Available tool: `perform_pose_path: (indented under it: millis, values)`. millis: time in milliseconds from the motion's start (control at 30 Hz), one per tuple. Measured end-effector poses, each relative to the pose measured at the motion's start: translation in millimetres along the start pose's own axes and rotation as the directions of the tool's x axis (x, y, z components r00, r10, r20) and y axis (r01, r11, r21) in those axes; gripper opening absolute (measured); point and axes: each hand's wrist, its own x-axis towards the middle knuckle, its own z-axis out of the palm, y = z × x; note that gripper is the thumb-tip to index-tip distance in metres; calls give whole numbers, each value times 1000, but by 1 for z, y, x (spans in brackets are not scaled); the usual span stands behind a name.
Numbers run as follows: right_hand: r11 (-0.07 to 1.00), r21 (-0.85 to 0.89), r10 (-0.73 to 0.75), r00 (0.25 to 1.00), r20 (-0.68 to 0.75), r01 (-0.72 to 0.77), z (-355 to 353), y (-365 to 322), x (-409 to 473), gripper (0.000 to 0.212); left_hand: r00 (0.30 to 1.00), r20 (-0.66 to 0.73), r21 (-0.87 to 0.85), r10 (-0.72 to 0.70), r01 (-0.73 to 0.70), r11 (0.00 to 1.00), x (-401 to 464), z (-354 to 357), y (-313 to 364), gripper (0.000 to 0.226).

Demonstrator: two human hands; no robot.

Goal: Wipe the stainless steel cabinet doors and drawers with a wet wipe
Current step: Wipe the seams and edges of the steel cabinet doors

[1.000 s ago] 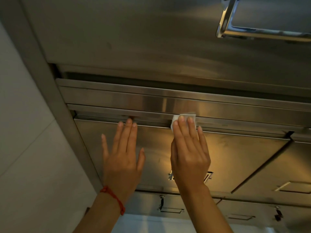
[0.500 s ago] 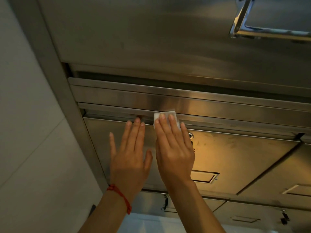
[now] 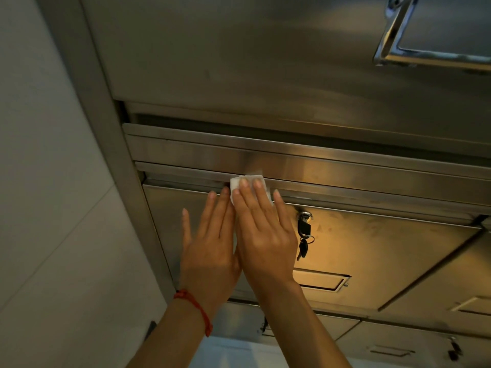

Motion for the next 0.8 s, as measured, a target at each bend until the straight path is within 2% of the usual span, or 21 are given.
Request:
perform_pose_path:
  millis: [300,400,533,800]
  values:
    - [1000,22,-4,1000,25,3,-5,3,-1,30,999,49,-22,4,-3,1000,1,-3,-1,61]
    - [999,37,0,1000,17,-1,-9,4,-3,29,998,62,-60,-8,12,998,1,-3,-3,65]
    - [999,42,14,1000,20,-15,-16,5,-8,29,999,41,-116,-4,8,993,0,-2,-3,59]
    - [994,86,61,995,73,-67,-37,11,-8,32,993,104,-263,-56,82,961,-3,-8,-1,62]
